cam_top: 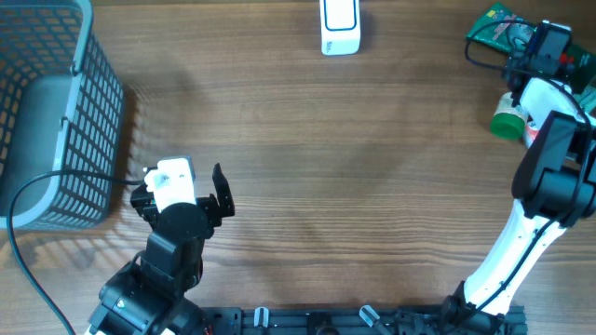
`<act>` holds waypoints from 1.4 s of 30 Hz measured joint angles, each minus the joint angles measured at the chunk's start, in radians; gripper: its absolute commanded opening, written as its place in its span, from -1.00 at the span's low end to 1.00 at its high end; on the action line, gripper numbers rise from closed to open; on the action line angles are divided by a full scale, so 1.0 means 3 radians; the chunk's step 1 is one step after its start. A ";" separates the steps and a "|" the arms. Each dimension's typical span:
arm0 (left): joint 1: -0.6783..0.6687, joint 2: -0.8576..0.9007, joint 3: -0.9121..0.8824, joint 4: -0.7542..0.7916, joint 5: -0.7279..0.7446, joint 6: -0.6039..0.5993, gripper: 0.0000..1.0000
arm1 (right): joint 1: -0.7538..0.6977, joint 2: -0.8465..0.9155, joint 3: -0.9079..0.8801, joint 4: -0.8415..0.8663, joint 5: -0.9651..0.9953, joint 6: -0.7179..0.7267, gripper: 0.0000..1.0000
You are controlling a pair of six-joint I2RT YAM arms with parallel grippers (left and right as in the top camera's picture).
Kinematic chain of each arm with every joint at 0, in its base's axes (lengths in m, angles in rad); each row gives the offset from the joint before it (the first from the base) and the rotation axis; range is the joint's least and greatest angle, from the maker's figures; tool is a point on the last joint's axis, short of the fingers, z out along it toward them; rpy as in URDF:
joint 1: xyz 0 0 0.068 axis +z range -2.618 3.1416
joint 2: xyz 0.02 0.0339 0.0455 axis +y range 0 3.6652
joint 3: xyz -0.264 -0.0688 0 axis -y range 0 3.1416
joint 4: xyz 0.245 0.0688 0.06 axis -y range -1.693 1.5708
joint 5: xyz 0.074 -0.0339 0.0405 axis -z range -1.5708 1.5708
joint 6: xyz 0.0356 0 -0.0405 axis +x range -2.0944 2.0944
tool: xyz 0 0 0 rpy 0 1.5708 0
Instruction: Scan the item barcode
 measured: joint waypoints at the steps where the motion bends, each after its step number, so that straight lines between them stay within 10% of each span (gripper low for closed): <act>1: 0.0000 0.0000 0.0000 0.0000 0.0000 0.0000 1.00 | 0.0000 -0.0072 0.0000 -0.0023 -0.0031 0.0038 0.99; 21: 0.0000 0.0000 0.0000 0.0000 -0.0009 0.0000 1.00 | -0.0003 -0.2267 0.0011 -0.1756 -0.2049 0.0687 0.99; 42: 0.0000 0.0000 0.0000 -0.0003 -0.0009 0.0000 1.00 | -0.0003 -0.4691 0.0027 -0.4317 -0.2331 0.0687 0.99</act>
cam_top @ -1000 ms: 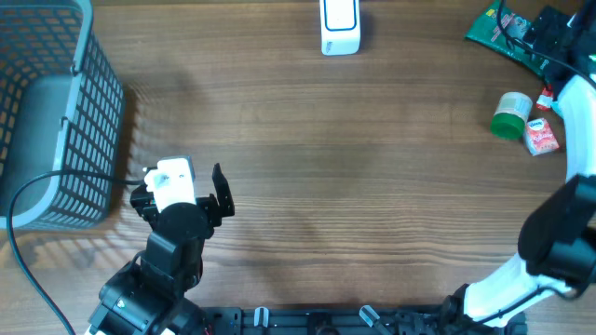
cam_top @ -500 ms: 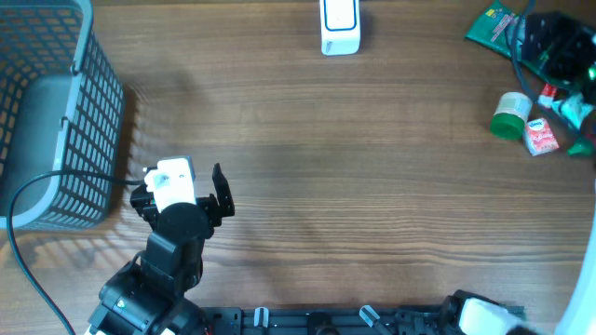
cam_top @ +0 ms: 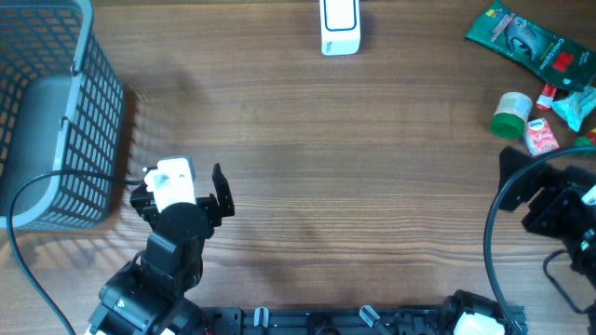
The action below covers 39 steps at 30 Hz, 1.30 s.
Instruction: Scan the item barcode
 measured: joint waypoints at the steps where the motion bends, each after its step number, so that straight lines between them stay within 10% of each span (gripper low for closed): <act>1: 0.0000 0.0000 0.0000 0.0001 0.0000 0.0000 1.00 | 0.0000 0.0000 0.0004 -0.0117 0.0005 0.0000 0.99; 17: 0.0000 0.0000 0.0000 0.0003 -0.0001 0.0000 1.00 | 0.0267 -0.0296 -0.0390 0.0287 0.0048 -0.0151 0.99; 39: 0.0000 0.0000 0.0000 0.0001 -0.0011 0.0011 1.00 | 0.0977 -0.2781 -0.4732 0.4557 0.0048 0.0184 0.99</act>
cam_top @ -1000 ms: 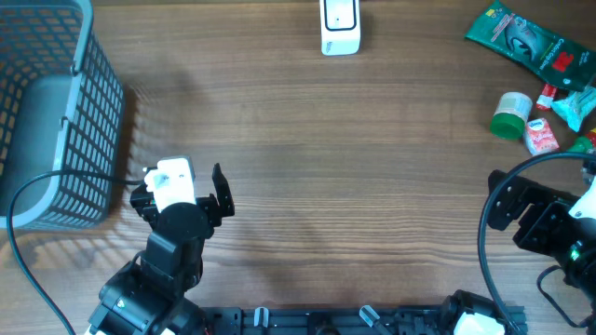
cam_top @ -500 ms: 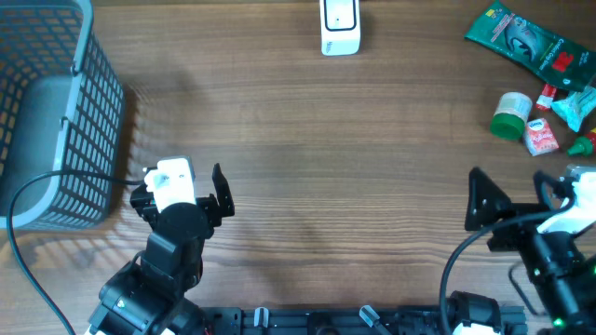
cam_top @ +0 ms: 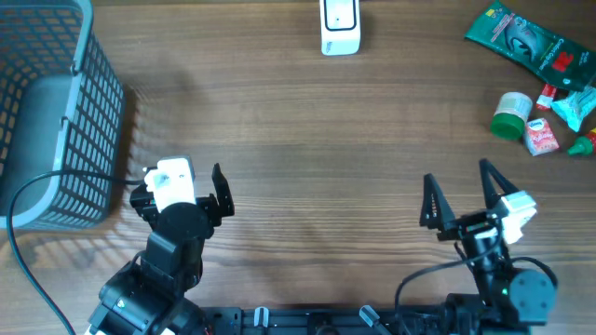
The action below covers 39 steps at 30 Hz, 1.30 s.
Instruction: Scan the item barcode
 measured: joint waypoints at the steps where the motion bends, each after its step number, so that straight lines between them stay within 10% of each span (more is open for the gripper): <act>1: 0.0000 0.0000 0.0000 0.0000 0.0000 0.0001 1.00 | 0.0000 -0.0001 -0.0076 0.0064 0.0000 -0.0017 1.00; 39: 0.0000 0.0000 0.0000 0.0000 0.0000 0.0010 1.00 | 0.0231 -0.0003 -0.0571 -0.0005 0.0042 -0.0177 0.99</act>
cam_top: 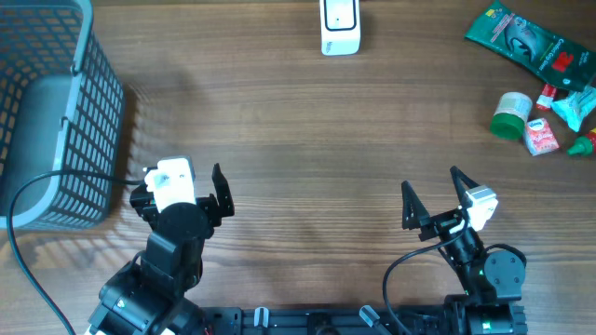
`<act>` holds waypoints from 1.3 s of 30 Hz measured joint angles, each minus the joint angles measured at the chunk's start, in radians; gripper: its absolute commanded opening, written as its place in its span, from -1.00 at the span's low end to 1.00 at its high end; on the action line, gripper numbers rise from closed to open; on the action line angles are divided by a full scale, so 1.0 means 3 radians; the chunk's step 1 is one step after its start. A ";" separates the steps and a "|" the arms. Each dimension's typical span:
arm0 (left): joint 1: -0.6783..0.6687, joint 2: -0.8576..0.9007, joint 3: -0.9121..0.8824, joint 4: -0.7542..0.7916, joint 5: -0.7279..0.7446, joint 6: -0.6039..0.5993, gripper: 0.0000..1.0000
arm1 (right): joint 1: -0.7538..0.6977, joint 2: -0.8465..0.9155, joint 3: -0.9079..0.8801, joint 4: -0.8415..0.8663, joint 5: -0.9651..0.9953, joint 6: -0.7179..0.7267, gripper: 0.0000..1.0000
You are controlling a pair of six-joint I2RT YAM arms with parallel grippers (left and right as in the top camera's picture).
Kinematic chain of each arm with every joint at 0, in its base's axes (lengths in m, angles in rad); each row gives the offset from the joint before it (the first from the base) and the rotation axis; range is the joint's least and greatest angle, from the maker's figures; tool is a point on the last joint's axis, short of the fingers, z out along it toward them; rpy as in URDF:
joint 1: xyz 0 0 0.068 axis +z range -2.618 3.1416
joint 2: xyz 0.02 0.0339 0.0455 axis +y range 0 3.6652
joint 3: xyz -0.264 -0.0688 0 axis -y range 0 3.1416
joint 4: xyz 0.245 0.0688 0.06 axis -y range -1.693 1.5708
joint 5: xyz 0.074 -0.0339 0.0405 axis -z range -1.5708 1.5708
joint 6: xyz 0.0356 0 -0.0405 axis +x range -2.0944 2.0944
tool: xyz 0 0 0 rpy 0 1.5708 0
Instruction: Scan the item barcode
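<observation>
The items lie in a cluster at the far right: a green pouch [518, 37], a white bottle with a green cap [510, 115], a small red packet [541, 138] and a pale blue packet [574, 107]. A white scanner [339, 26] stands at the far edge, centre. My right gripper [433, 186] is at the front right, open and empty, well short of the items. At the front left my left gripper [179, 177] is open and empty, partly hidden under its white camera.
A grey wire basket [56, 112] fills the far left corner, with a black cable running from it toward the left arm. A small green piece [585, 144] lies at the right edge beside the red packet.
My right gripper has shifted a little to the left and stays open and empty. The left arm and the items are where they were.
First my right arm was stretched out over the item cluster at the green pouch. Then it was back at the right edge with the items left lying. After that it stood open at the front right, and now slightly further left.
</observation>
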 measured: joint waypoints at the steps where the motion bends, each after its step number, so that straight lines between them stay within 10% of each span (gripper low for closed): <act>1: 0.0000 0.0000 0.0000 -0.0001 0.0000 0.0000 1.00 | 0.0000 0.0000 0.0000 0.0001 0.0000 0.0000 0.99; 10: 0.0617 -0.0303 -0.0011 -0.0065 0.0482 0.0001 1.00 | 0.0000 -0.0001 0.0000 0.0000 0.0000 0.0000 0.99; 20: 0.1685 -0.1554 -0.1232 0.1007 0.1643 0.0010 1.00 | 0.0000 -0.0006 0.0000 0.0000 0.0011 0.0000 0.99; 27: 0.1766 -0.1872 -0.1801 0.1916 0.1976 0.0226 1.00 | 0.0000 -0.0006 0.0000 0.0000 0.0025 0.0000 0.99; 39: 0.1766 -0.1877 -0.2108 0.1957 0.1823 0.0313 1.00 | 0.0000 -0.0006 0.0000 0.0000 0.0025 0.0000 1.00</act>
